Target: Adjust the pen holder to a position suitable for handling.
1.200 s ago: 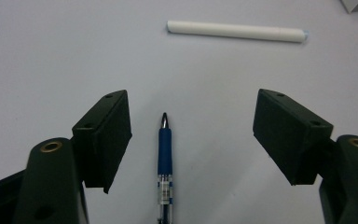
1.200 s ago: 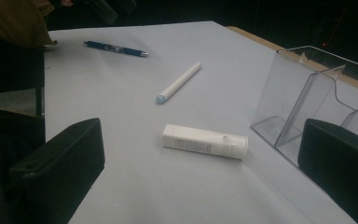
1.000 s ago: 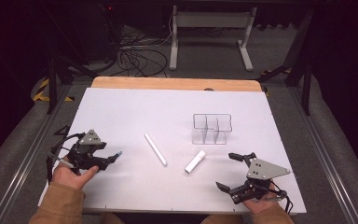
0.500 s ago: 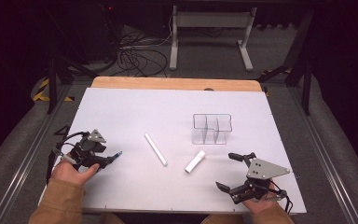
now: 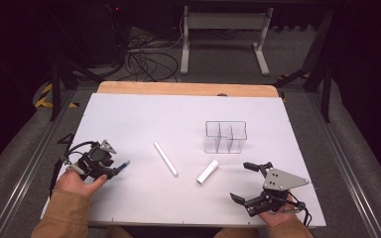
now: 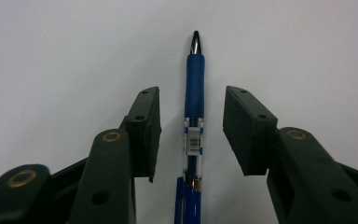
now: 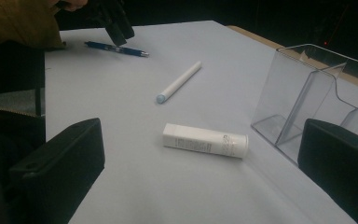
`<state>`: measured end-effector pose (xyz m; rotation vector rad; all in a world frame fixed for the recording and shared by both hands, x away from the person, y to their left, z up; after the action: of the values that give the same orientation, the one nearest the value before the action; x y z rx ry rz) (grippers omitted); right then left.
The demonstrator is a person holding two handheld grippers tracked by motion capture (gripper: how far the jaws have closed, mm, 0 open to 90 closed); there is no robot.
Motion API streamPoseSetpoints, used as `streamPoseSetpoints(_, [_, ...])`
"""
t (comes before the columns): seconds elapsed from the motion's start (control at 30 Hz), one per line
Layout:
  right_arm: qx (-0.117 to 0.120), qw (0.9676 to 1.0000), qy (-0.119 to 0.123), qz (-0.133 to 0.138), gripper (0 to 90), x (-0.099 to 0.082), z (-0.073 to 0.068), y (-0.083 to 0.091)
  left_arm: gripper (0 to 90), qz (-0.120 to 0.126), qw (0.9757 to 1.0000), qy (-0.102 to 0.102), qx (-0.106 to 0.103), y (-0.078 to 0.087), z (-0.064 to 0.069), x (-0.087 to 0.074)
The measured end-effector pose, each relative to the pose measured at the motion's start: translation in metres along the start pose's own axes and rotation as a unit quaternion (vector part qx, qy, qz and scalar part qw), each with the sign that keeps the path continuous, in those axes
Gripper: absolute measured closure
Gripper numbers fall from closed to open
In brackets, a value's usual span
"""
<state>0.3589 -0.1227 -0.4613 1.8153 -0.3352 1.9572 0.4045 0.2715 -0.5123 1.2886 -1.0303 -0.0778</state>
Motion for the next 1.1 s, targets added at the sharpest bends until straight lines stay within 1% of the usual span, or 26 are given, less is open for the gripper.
streamPoseSetpoints(0.03, [0.001,1.0000,-0.001,0.000,1.0,0.000,0.000,0.000,60.2,-0.006,1.0000,0.001,-0.003,0.000,0.001,-0.001])
streamPoseSetpoints(0.07, [0.001,1.0000,-0.001,0.000,1.0,0.000,0.000,0.000,61.2,-0.009,0.9999,0.004,-0.001,-0.001,0.001,-0.002])
streamPoseSetpoints(0.17, [0.000,1.0000,-0.001,-0.001,1.0,0.000,0.000,0.000,63.7,-0.024,0.9997,0.003,0.005,-0.003,0.000,-0.005])
streamPoseSetpoints(0.27, [-0.001,1.0000,-0.003,-0.002,1.0,-0.001,0.001,0.000,66.4,-0.033,0.9994,0.001,0.005,-0.003,0.000,-0.006])
streamPoseSetpoints(0.4, [-0.001,1.0000,-0.002,-0.002,1.0,-0.001,0.001,0.000,69.0,-0.040,0.9991,-0.001,0.012,-0.004,-0.001,-0.007])
streamPoseSetpoints(0.57, [0.000,1.0000,-0.002,-0.003,1.0,-0.002,0.000,0.000,71.8,-0.050,0.9987,0.002,0.008,-0.008,0.000,-0.009])
streamPoseSetpoints(0.6, [0.000,1.0000,-0.002,-0.003,1.0,-0.002,0.000,0.000,72.5,-0.052,0.9986,-0.003,0.008,-0.008,0.000,-0.010])
streamPoseSetpoints(0.67, [-0.001,1.0000,-0.002,-0.003,1.0,-0.002,0.001,0.000,73.9,-0.057,0.9984,0.002,0.002,-0.010,0.002,-0.010])
streamPoseSetpoints(0.77, [0.001,1.0000,-0.002,-0.003,1.0,-0.002,0.000,0.000,75.1,-0.060,0.9982,-0.002,-0.004,-0.012,0.002,-0.011])
streamPoseSetpoints(0.9, [0.002,1.0000,-0.003,-0.003,1.0,-0.002,0.000,0.000,77.6,-0.061,0.9981,0.003,-0.010,-0.012,0.004,-0.011])
streamPoseSetpoints(1.1, [0.003,1.0000,-0.001,-0.004,1.0,-0.002,0.000,-0.001,78.4,-0.062,0.9980,0.001,-0.011,-0.013,0.003,-0.011])
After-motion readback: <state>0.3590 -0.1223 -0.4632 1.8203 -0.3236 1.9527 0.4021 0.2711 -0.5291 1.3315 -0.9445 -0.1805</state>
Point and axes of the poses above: each handheld gripper's, and its own axes: y roughly backward along the jaws, x roughly out of its top, z roughly to its right, the point moved 10 cm from there along -y, roughly forward along the jaws, and after that the axes turned 12 degrees about z, right-handed, at the moved point
